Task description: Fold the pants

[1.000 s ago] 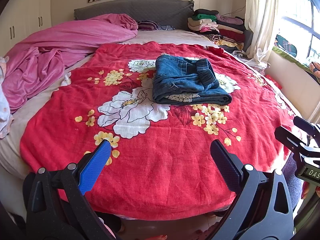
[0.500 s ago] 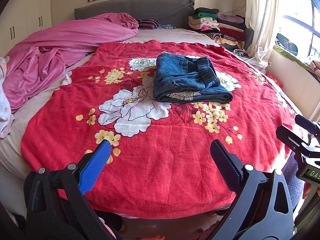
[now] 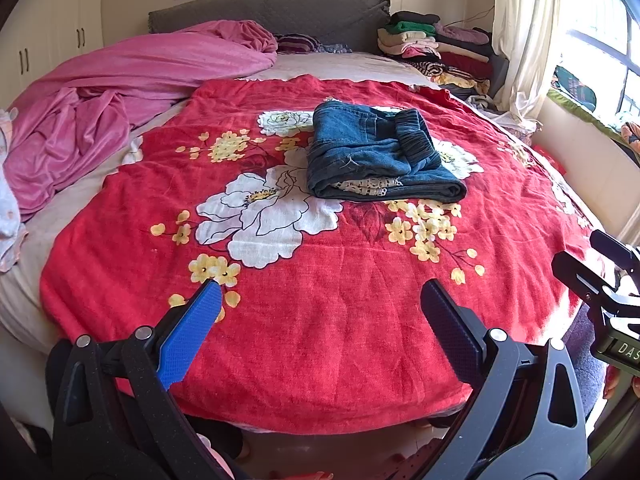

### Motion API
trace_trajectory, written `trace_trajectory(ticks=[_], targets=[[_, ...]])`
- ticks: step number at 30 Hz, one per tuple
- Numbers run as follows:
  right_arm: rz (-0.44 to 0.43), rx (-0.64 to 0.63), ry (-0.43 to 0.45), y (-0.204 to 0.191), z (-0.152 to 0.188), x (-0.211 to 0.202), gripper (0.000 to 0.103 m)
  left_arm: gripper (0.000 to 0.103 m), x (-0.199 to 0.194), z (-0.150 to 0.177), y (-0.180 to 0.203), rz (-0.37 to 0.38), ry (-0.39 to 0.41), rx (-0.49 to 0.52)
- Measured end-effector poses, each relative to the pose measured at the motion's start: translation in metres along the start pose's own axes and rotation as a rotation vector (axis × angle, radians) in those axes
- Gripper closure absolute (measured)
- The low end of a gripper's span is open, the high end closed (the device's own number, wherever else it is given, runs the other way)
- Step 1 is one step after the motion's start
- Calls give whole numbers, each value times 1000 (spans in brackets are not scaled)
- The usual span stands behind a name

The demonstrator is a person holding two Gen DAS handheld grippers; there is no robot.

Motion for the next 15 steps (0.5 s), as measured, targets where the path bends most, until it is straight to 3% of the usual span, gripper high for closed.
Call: trace_trajectory(ticks=[15], targets=[[3,-2,-6,1,3,0,5,10,2,2,-4,4,-20,-3]])
Point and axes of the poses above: each gripper's, at about its wrist camera, not at the fingertips, and x roughly the way its jaws point, y to its right, z to its underside, the point moved 6 cm from there along x, roughly the way its jaws point, and after that the axes turned 4 degrees about -z, right-handed, at the moved point
